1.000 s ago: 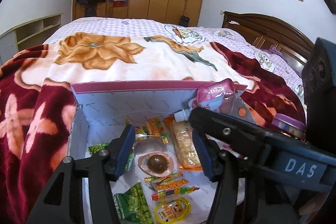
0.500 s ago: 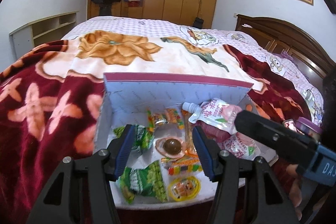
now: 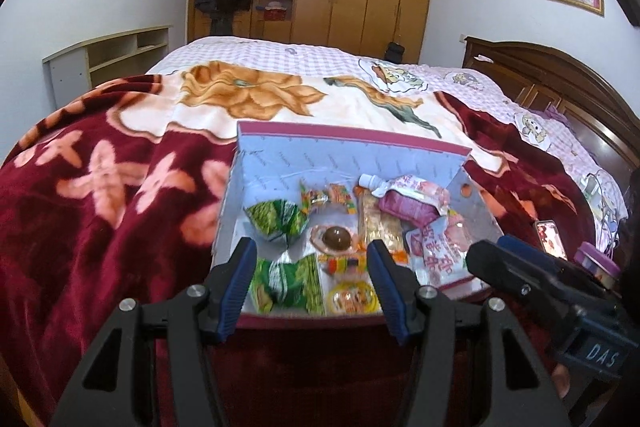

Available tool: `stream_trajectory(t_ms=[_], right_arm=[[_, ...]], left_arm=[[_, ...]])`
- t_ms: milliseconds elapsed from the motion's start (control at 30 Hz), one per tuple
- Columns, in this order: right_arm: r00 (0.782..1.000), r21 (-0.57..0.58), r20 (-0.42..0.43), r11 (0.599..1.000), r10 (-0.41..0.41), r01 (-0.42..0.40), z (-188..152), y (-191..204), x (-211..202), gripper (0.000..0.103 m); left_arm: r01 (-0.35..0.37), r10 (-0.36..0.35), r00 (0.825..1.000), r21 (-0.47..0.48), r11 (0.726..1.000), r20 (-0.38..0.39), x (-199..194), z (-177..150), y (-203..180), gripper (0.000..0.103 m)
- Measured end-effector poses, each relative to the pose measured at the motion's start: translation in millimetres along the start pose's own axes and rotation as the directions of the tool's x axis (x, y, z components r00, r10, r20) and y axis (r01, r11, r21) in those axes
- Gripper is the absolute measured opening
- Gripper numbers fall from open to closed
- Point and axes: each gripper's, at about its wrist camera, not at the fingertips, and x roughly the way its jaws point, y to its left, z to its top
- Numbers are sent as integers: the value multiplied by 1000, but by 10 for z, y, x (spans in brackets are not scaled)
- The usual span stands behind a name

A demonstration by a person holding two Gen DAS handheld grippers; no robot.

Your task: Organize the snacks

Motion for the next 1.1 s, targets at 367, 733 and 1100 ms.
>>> stream_trajectory(t_ms=[367, 733, 1100], right_arm=[[998, 9, -9, 998, -69, 69, -327, 2, -192, 73], [991, -7, -30, 992, -128, 128, -602, -18, -220, 73], [988, -5, -54, 989, -146, 146, -715, -41, -156, 73]], left_arm=[[-17, 17, 1000, 19, 1000, -3, -246, -308, -86, 61], [-43, 44, 999, 24, 999, -19, -262, -537, -165, 61], [-64, 66, 995, 30, 997, -73, -90, -685, -184, 61]])
